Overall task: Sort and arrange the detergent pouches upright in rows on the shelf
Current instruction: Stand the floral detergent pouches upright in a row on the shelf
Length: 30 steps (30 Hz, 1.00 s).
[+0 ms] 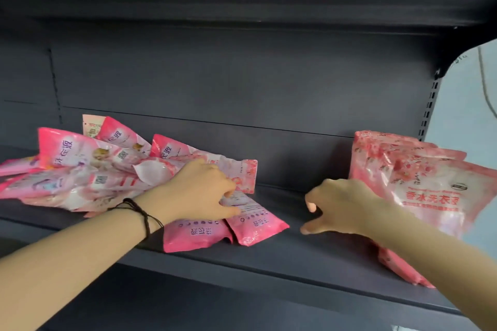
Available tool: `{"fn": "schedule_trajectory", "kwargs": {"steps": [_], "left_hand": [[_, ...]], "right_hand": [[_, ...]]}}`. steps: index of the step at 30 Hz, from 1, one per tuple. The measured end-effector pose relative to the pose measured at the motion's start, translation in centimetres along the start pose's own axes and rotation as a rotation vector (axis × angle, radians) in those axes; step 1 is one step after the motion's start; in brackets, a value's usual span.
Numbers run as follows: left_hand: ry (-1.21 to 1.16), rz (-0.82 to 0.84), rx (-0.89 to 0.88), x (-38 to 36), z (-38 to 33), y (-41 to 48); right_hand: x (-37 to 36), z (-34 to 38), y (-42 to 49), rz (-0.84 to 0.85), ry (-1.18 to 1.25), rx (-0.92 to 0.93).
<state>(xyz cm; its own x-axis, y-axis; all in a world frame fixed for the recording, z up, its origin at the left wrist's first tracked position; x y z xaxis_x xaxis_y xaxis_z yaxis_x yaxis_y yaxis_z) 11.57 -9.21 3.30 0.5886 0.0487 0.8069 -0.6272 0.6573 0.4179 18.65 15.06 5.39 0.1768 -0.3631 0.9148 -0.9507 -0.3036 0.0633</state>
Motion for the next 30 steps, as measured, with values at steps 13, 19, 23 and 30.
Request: {"fn": "schedule_trajectory", "kwargs": {"steps": [13, 19, 23, 30], "left_hand": [[-0.024, -0.018, 0.147, -2.3, 12.8, -1.5], [-0.096, 0.107, 0.283, -4.1, 17.1, 0.8], [-0.555, 0.175, 0.527, -7.0, 20.1, 1.9], [-0.918, 0.182, 0.716, -12.1, 22.2, 3.8]], "right_hand": [[5.2, 7.5, 11.7, -0.017, 0.054, 0.089], [4.5, 6.4, 18.7, 0.028, 0.218, 0.118], [2.7, 6.5, 24.0, 0.093, 0.773, 0.092], [-1.5, 9.2, 31.4, 0.161, 1.19, -0.148]]}}
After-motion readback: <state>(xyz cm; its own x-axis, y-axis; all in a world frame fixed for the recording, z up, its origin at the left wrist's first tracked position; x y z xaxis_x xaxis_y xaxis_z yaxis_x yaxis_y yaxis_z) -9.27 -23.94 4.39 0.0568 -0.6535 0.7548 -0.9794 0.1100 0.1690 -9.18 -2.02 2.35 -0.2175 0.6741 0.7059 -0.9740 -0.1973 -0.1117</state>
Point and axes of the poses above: each hand's wrist, its own y-axis towards the middle knuckle, its own x-axis out of the back of the hand, z = x × y, the point moved 1 cm from there along y, towards the middle knuckle, and after that the axes turned 4 degrees about x, right-handed, at the moved point
